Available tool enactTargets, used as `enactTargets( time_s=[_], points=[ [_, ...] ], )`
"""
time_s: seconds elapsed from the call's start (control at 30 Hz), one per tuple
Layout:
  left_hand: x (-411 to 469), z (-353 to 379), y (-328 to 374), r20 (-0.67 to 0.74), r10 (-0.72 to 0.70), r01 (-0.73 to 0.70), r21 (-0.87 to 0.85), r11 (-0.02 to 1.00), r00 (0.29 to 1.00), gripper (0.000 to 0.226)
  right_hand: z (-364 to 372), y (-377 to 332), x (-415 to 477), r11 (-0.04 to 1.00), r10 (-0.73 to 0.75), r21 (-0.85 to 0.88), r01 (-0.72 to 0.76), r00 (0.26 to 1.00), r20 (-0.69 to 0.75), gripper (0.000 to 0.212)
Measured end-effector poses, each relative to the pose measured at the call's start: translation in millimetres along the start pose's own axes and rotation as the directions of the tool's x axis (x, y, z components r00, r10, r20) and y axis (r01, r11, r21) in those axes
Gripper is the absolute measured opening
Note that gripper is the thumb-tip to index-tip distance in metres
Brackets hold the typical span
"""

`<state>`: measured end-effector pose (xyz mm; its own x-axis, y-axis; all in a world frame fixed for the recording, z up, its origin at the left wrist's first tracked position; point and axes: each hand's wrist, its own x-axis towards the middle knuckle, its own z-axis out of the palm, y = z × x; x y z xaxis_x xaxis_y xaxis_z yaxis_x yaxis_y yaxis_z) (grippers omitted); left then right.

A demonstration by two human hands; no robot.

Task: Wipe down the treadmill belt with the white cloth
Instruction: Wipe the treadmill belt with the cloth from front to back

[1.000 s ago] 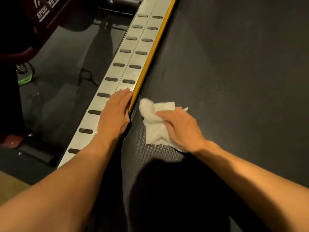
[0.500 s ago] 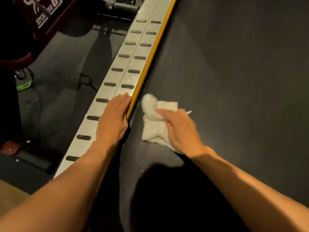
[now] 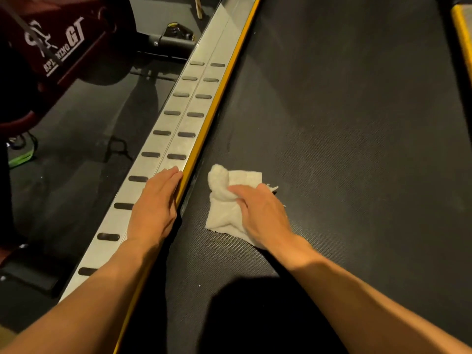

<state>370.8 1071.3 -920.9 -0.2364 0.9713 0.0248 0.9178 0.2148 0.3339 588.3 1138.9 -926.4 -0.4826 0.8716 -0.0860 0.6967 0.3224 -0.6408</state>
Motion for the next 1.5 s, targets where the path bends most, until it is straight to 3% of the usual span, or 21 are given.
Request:
enactTargets(
  time_s=[0.17,0.27,0.37,0.47,0.57,0.67,0.77,0.87,1.0,1.17,1.27,1.43,1.5],
  points=[
    [0.3,4.4,7.1,-0.035,-0.055,0.054,-0.012,0.998,0.998,0.057,8.6,-6.0,-35.4,0.967,-0.244,0.11,0.231,0.961,0.127,0.038],
    [0.8,8.2,11.6,-0.054,-0.088,0.087,-0.027,0.996,0.995,0.055,-1.7,13.7,-26.2,0.981,-0.1,0.17,0.096,0.995,0.015,0.034],
    [3.0,8.7,21.0,-0.069,-0.122,0.119,-0.047,0.992,0.99,0.049,-19.3,45.4,-3.7,0.998,0.051,0.043,-0.047,0.995,-0.089,0.035],
    [7.5,7.5,36.8,-0.059,-0.183,0.182,-0.025,0.983,0.981,0.044,-28.1,52.8,-18.4,0.999,0.009,-0.048,-0.01,1.0,-0.005,0.033],
    [8.4,10.0,50.6,-0.019,-0.163,0.164,0.078,0.983,0.986,0.047,-24.2,48.8,-58.5,0.99,-0.115,0.091,0.107,0.989,0.091,0.032],
    [6.6,13.5,62.2,0.058,-0.09,0.083,0.109,0.991,0.994,0.051,-35.2,67.6,-56.1,0.987,-0.053,0.151,0.061,0.997,-0.054,0.034],
    [5.8,16.1,72.5,0.122,-0.003,-0.012,0.125,0.992,0.993,0.053,-52.4,97.1,-34.3,0.995,0.094,0.055,-0.086,0.98,-0.174,0.034],
    [6.4,16.0,86.8,0.192,0.023,-0.049,0.136,0.99,0.981,0.053,-50.7,104.9,-44.8,0.993,0.114,0.02,-0.113,0.992,-0.056,0.036],
    [6.8,22.0,113.6,0.233,0.016,-0.057,0.174,0.983,0.972,0.049,-51.7,87.3,-91.0,0.993,-0.063,0.106,0.049,0.989,0.135,0.033],
    [12.1,36.3,147.9,0.254,0.114,-0.158,0.161,0.974,0.96,0.045,-95.2,128.2,-66.9,0.995,0.102,0.035,-0.097,0.978,-0.183,0.036],
    [19.6,43.3,164.2,0.268,0.153,-0.207,0.187,0.96,0.951,0.041,-102.4,138.6,-74.4,0.989,0.15,0.003,-0.151,0.978,-0.149,0.034],
    [27.8,54.8,192.8,0.46,0.017,-0.156,0.267,0.951,0.888,0.051,-83.6,113.5,-135.0,0.996,-0.01,0.091,0.009,1.0,0.018,0.033],
    [30.7,55.7,201.4,0.478,-0.021,-0.135,0.29,0.948,0.878,0.041,-95.5,121.2,-133.2,0.989,0.042,0.146,-0.034,0.998,-0.047,0.034]
  ],
)
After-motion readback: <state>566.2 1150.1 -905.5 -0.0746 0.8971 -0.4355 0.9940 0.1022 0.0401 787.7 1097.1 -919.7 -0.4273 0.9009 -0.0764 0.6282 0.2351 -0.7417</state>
